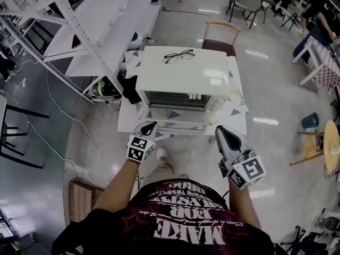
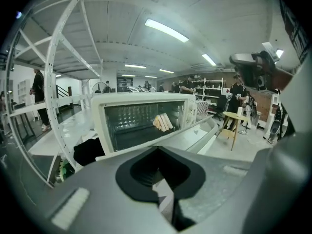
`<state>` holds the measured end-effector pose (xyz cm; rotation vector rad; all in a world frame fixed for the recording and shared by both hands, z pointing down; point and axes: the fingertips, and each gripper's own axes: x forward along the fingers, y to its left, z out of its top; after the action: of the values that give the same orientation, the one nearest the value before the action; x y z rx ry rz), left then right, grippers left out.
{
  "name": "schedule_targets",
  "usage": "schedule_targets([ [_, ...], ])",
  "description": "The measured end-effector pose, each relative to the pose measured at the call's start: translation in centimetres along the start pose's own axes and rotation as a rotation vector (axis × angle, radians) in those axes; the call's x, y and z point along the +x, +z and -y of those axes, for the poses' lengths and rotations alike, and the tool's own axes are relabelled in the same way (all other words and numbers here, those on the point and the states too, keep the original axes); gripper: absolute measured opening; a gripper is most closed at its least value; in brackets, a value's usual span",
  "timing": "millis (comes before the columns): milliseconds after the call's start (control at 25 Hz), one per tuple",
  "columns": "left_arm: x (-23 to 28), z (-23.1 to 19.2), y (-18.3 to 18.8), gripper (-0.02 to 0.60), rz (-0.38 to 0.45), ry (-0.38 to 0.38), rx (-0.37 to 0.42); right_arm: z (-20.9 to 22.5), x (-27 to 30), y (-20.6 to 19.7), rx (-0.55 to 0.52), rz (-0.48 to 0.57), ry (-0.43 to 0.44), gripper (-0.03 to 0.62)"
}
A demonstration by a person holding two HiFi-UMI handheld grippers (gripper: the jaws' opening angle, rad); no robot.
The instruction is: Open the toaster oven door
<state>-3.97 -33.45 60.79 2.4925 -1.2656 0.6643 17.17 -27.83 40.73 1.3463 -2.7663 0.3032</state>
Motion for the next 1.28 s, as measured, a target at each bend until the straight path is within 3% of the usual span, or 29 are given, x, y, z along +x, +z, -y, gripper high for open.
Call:
schedule_targets([
  [440, -0.2, 2.5, -6.4, 0.002, -0.053, -0.006, -0.087, -1.4, -1.4, -0.9, 0.001, -0.024, 0.033, 0.026],
  [1000, 1.0, 3.5, -12.6, 0.002, -0.032, 0.003, -0.170, -1.6, -2.1, -2.1, 0.018, -0.070, 0.035, 0.026],
  [1280, 1.9, 3.6, -15.2, 0.002, -0.011, 0.052, -0.215, -1.5, -2.3, -3.1, 0.025, -0.109, 0.038, 0.026],
])
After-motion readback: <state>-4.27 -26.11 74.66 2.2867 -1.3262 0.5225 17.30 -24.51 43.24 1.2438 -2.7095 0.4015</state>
